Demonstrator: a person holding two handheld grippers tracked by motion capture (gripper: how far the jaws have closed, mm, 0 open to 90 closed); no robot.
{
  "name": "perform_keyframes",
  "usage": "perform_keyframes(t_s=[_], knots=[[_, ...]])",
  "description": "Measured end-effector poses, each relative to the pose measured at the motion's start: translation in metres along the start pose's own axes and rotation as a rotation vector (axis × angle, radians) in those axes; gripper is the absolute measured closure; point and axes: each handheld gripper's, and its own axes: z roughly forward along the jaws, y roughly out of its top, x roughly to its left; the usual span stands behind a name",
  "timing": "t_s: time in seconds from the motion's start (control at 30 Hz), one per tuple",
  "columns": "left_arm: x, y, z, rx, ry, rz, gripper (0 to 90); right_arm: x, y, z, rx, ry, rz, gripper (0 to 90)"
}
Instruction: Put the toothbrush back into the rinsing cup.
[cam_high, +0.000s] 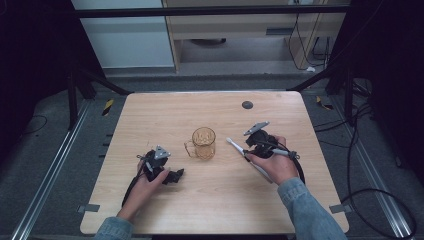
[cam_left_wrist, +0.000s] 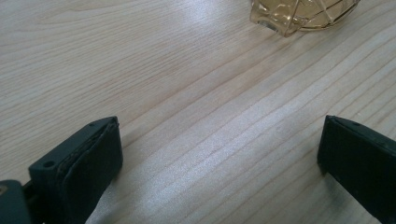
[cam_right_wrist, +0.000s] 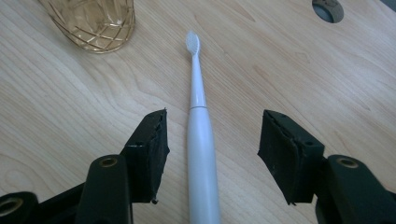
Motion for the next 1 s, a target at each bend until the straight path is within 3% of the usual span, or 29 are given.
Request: perform_keyframes(t_s=[0.37,0.63,1.0], knots=[[0.000,0.000,0.000,0.001,-0.003,0.005,0.0,-0.011,0.015,0.022,0.095,0.067,0.006,47.2],[0.000,0.000,0.000,0.001,-0.003,0.005,0.0,-0.011,0.026,0.034,0.129,0.098,0.005,48.0],[0.000,0.000,0.000,0.001,-0.003,0.006,0.0,-0.012,0.026,0.050,0.184,0.123,0.003,49.7]])
